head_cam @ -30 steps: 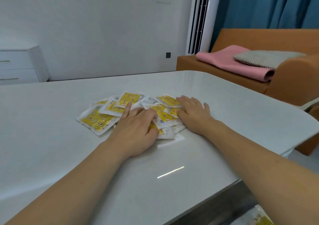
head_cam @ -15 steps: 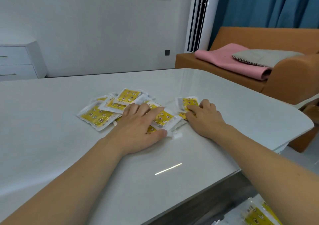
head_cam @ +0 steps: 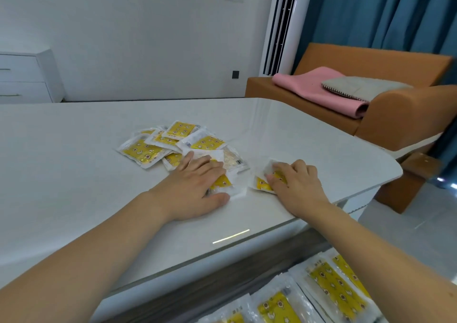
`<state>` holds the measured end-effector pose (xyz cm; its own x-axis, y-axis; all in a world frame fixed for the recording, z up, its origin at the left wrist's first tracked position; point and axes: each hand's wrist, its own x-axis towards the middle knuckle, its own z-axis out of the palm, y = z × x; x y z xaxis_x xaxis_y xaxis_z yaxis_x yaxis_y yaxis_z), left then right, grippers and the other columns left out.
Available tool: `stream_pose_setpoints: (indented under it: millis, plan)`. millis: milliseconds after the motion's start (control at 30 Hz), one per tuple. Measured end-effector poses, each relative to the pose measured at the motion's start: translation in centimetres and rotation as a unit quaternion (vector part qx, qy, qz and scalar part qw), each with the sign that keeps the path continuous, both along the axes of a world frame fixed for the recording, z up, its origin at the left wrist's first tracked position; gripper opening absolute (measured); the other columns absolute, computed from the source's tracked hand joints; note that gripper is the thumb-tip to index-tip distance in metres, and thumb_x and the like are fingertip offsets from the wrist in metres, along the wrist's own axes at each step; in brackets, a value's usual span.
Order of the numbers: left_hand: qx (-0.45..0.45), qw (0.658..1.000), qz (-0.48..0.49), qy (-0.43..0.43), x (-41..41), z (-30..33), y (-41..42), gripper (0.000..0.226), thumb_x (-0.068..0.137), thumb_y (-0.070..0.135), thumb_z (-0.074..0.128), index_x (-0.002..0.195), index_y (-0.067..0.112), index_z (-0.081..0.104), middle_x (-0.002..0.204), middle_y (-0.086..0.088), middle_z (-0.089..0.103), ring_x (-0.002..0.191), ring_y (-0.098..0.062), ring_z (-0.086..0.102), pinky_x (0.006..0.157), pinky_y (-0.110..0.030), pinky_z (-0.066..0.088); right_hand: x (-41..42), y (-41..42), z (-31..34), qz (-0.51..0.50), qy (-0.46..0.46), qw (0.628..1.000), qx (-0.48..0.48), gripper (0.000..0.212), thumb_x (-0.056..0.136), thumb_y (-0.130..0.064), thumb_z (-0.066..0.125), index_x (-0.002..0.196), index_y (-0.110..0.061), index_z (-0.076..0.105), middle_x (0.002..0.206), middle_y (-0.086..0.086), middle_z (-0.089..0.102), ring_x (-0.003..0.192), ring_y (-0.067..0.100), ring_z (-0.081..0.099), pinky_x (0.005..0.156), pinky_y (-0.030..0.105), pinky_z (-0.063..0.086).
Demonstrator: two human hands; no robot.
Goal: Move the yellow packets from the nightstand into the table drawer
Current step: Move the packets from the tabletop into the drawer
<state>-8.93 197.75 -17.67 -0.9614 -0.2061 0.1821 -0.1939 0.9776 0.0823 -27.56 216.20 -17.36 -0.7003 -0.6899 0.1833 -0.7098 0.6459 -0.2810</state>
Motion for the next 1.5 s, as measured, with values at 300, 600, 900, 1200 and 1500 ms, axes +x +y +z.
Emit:
stream_pose_setpoints:
  millis: [300, 600, 900, 1200, 1500]
  plan:
    - [0.169, 0.978, 0.099, -0.065, 3.4, 1.1, 3.8, 0.047, 0.098, 0.035, 0.049, 0.143, 0.041, 0.035, 0.163, 0.004, 0.008, 0.151, -0.021, -0.006, 0.121, -0.043, -0.001, 4.9, 3.5, 0.6, -0.147, -0.152, 0.971, -0.11, 0.063, 0.085, -0.05, 0.066, 0.139, -0.035, 0.039, 0.153, 0.003, 0.019, 0.142, 0.031, 0.016, 0.117, 0.043, 0.018]
    - [0.178, 0.945, 0.204, -0.184, 4.0, 4.9, 4.3, 0.09, 0.074, 0.062, 0.071, 0.148, 0.032, 0.03, 0.157, -0.005, 0.016, 0.141, -0.03, 0.023, 0.113, -0.043, 0.032, 5.3, 3.9, 2.4, -0.214, -0.37, 0.898, -0.101, 0.069, 0.067, -0.022, 0.087, 0.121, -0.009, 0.046, 0.123, 0.014, 0.049, 0.099, 0.029, 0.056, 0.084, 0.042, 0.055]
    - [0.12, 0.934, 0.246, -0.229, 4.5, 5.8, 3.4, 0.135, 0.047, 0.089, 0.067, 0.154, 0.02, 0.021, 0.156, -0.009, 0.016, 0.144, -0.03, 0.018, 0.112, -0.045, 0.031, 6.2, 4.7, 3.2, -0.155, -0.443, 0.882, -0.041, 0.035, 0.077, 0.0, 0.076, 0.106, -0.008, 0.058, 0.116, 0.017, 0.059, 0.085, 0.025, 0.046, 0.057, 0.028, 0.039]
    - [0.168, 0.926, 0.281, -0.191, 5.6, 6.5, 4.0, 0.106, 0.053, 0.077, 0.076, 0.134, 0.014, 0.046, 0.143, -0.014, 0.022, 0.122, -0.029, 0.042, 0.095, -0.035, 0.044, 9.4, 5.5, 3.0, -0.14, -0.521, 0.828, -0.15, 0.022, 0.083, 0.004, 0.071, 0.102, 0.0, 0.062, 0.108, 0.018, 0.065, 0.086, 0.027, 0.06, 0.059, 0.031, 0.05]
    - [0.386, 0.892, 0.208, 0.108, 9.5, 7.0, 4.7, 0.053, 0.068, 0.028, 0.082, 0.115, 0.015, 0.06, 0.105, -0.007, 0.068, 0.091, -0.027, 0.067, 0.067, -0.035, 0.054, 14.1, 9.4, 1.0, -0.059, -0.663, 0.676, -0.316, 0.029, 0.089, 0.013, 0.054, 0.115, 0.0, 0.06, 0.109, 0.019, 0.071, 0.095, 0.034, 0.07, 0.065, 0.039, 0.062]
